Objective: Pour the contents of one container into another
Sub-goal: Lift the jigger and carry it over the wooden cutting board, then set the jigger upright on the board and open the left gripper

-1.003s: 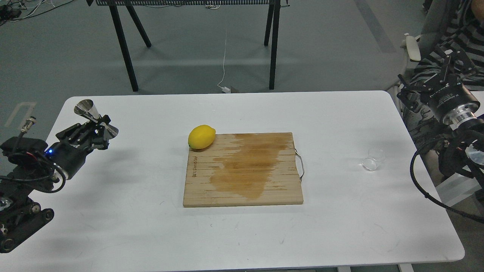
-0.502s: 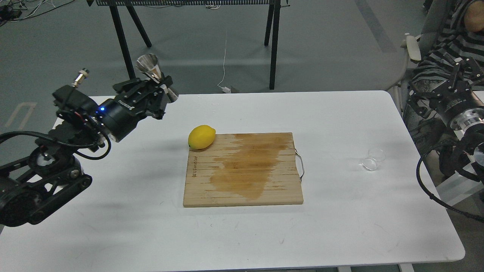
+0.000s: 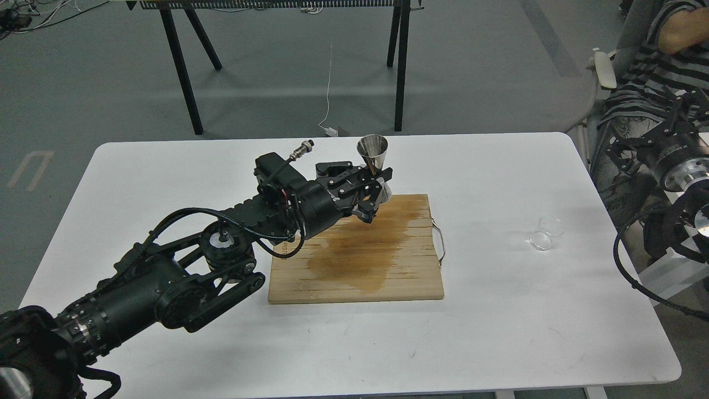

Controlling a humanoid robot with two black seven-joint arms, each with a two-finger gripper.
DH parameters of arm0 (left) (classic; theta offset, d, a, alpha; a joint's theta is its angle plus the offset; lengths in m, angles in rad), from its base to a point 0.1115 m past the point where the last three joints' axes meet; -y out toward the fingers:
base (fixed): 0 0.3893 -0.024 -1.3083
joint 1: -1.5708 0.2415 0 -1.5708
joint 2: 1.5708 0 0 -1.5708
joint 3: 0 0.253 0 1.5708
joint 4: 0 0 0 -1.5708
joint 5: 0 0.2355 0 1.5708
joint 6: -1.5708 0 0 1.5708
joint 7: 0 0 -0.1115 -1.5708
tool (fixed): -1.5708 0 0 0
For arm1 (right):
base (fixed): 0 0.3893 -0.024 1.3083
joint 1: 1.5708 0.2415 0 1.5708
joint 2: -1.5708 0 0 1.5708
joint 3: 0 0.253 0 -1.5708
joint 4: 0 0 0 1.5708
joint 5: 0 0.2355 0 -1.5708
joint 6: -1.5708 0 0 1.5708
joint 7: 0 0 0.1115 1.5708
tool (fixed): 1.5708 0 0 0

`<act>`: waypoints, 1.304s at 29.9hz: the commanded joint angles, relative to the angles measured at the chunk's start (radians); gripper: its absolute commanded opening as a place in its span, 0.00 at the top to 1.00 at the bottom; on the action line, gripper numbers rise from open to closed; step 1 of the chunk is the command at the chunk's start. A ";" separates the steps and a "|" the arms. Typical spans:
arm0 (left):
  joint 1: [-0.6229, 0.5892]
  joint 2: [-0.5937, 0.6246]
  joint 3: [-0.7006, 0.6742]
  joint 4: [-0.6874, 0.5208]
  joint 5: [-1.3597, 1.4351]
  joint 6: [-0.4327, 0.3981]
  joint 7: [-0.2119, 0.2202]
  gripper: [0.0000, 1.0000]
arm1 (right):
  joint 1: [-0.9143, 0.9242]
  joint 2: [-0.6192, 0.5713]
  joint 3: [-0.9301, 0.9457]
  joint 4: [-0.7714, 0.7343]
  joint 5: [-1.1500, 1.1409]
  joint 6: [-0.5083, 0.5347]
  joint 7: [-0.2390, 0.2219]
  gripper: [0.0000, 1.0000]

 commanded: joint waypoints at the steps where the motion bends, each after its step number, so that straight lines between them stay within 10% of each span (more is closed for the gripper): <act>1: -0.006 -0.098 0.023 0.103 0.000 0.008 -0.005 1.00 | 0.000 0.000 -0.003 0.002 0.000 0.002 0.000 0.01; 9: -0.027 -0.134 0.144 0.353 0.000 0.194 -0.005 1.00 | -0.002 -0.001 -0.003 0.008 0.000 0.002 0.000 0.01; 39: 0.056 -0.134 0.226 0.372 0.000 0.186 0.041 0.97 | -0.006 -0.012 -0.003 0.010 0.000 0.004 0.009 0.01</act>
